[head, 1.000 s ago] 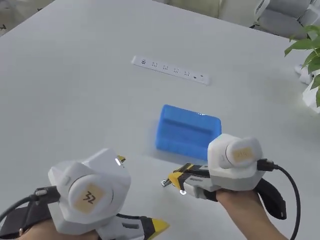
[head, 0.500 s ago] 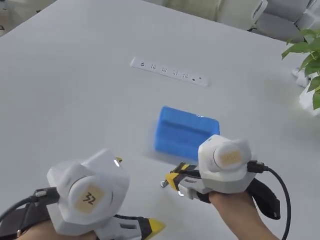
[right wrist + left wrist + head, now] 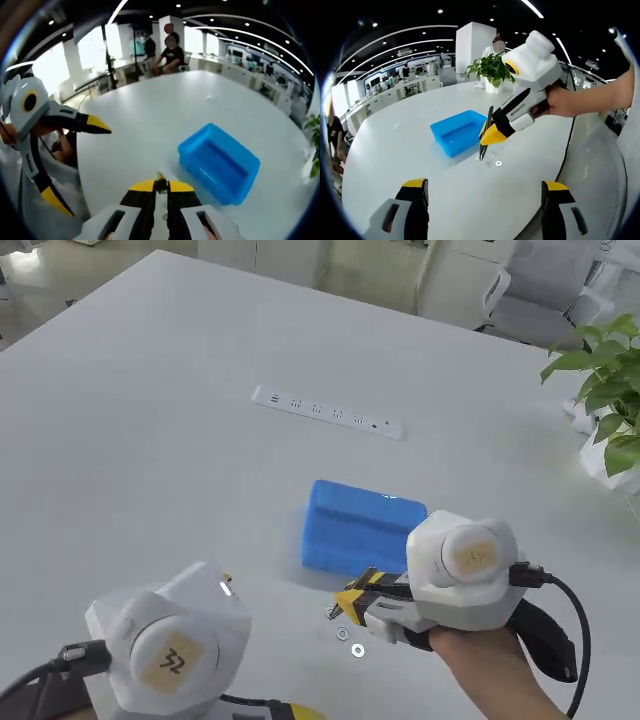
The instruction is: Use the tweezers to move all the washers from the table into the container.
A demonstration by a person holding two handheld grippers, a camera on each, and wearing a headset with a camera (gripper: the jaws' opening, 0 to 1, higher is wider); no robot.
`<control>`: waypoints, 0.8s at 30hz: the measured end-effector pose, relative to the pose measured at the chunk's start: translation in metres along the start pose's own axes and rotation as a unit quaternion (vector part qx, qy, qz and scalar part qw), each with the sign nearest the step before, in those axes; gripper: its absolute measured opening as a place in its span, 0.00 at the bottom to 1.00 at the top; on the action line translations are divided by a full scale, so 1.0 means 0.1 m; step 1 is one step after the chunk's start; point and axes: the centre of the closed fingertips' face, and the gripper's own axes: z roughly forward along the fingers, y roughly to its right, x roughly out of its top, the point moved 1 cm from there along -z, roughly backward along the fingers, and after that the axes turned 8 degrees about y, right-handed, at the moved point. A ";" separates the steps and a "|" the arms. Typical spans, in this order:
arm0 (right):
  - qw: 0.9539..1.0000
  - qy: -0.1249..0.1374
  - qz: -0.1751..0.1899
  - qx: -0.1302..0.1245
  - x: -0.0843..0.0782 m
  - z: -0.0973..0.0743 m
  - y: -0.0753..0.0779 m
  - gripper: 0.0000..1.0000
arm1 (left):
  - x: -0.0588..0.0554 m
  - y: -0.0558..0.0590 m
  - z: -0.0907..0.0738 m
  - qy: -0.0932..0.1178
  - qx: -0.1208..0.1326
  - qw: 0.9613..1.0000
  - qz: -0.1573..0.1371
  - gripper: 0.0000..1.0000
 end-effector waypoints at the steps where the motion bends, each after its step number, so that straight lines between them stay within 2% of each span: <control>1: 1.000 0.003 -0.002 -0.002 0.03 -0.01 0.01 0.04 | 0.01 0.00 -0.01 0.001 0.000 1.000 0.000 0.96; 11: 0.999 0.033 -0.031 -0.020 0.39 -0.12 0.18 0.04 | -0.03 0.03 -0.06 0.000 0.012 1.000 -0.007 0.99; 17: 0.998 0.038 -0.043 -0.026 0.49 -0.10 0.26 0.04 | -0.06 0.03 -0.08 -0.005 0.013 1.000 -0.007 0.99; 24: 0.997 0.046 -0.048 -0.041 0.59 0.01 0.46 0.04 | -0.05 0.01 -0.07 -0.007 0.016 1.000 -0.009 0.99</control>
